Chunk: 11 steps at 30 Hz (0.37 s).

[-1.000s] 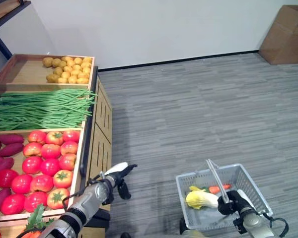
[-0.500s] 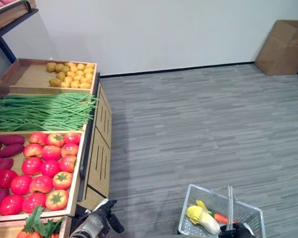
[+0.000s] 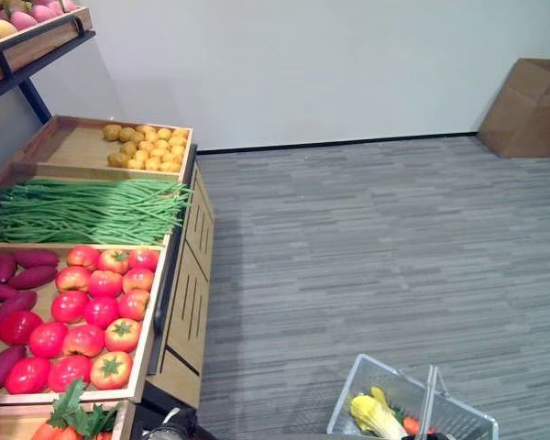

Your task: Get the vegetables into the basket

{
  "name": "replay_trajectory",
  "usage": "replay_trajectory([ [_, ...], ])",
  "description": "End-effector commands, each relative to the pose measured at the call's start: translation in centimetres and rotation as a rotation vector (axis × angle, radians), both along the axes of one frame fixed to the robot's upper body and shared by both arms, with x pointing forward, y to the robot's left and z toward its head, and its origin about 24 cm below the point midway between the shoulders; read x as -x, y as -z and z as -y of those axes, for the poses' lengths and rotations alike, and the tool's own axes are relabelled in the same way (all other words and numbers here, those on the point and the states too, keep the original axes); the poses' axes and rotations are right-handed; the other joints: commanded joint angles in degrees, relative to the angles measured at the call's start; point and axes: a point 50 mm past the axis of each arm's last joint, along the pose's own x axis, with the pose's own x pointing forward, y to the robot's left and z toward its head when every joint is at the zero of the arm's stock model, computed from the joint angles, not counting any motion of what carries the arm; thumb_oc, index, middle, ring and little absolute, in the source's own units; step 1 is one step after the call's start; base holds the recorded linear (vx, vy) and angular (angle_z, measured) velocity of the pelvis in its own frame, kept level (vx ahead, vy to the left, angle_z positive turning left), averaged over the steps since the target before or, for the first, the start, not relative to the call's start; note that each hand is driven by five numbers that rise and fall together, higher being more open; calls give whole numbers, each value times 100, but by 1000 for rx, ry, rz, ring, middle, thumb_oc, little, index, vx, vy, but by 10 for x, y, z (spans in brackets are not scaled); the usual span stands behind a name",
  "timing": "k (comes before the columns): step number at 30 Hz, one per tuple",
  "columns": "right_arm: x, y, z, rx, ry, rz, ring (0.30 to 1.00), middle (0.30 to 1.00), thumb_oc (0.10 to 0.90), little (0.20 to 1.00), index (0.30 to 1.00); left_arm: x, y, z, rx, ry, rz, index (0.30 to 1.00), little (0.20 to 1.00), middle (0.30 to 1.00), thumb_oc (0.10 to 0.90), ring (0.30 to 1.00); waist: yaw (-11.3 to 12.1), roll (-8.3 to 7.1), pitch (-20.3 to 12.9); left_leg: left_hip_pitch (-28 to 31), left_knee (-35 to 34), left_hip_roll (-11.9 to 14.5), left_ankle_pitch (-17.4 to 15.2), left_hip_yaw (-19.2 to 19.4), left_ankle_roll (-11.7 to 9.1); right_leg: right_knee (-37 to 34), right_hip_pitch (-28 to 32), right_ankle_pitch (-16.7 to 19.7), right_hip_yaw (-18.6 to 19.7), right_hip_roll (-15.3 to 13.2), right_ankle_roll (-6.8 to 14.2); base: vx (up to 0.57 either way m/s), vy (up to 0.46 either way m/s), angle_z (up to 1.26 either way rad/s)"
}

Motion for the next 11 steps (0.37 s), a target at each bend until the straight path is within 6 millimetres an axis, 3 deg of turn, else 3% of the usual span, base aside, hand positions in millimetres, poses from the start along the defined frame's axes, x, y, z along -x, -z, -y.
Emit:
replay_trajectory([
  [1, 3, 1, 0, -8, 0, -41, 300, 300, 400, 300, 300, -15, -6, -11, -53, 30, 24, 1000, 1000, 1000, 900, 1000, 11, 38, 179, 52, 13, -119, -12, -430, -109, 87, 380, -250, -137, -61, 229, 0, 0, 0],
  [11, 1, 2, -3, -25, -41, -44, 300, 300, 400, 300, 300, -19, -6, -6, -36, 66, 39, 1000, 1000, 1000, 900, 1000, 7, 33, 196, 16, 13, -110, 8, -438, -116, 99, 342, -231, -162, -54, 220, 0, 0, 0],
])
